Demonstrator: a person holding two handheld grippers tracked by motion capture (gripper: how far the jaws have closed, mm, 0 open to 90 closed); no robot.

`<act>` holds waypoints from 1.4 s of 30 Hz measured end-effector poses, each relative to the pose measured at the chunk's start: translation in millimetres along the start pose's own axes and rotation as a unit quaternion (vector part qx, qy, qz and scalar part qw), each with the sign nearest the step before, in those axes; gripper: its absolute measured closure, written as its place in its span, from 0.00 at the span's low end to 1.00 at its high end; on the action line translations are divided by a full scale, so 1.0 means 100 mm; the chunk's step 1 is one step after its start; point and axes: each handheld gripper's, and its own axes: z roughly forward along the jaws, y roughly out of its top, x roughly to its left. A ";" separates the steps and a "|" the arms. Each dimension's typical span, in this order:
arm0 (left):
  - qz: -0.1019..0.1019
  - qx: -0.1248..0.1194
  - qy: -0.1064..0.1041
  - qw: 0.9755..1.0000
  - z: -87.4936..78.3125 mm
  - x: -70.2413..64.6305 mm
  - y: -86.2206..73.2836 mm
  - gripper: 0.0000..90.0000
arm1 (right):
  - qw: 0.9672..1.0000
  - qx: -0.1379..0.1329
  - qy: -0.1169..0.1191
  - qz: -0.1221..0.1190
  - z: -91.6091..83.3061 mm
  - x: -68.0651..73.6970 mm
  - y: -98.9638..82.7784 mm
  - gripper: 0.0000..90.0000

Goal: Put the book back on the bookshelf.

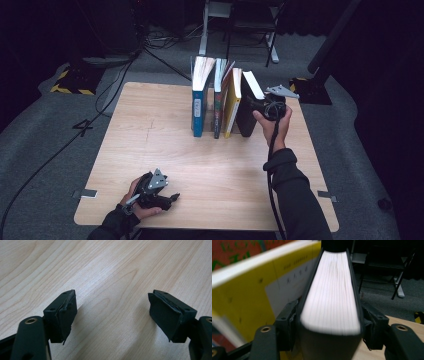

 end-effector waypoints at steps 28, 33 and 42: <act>-0.001 0.002 -0.003 1.000 0.00 0.01 0.00 0.25 | 0.997 0.060 0.034 -0.036 0.15 0.04 -0.96 0.67; -0.001 0.002 -0.003 1.000 0.00 0.01 0.00 0.25 | 0.995 0.071 0.017 -0.069 0.13 0.11 -0.85 0.57; 0.000 0.002 -0.003 1.000 0.00 0.01 0.00 0.25 | 0.990 0.091 0.036 -0.103 -0.06 0.14 -0.74 0.44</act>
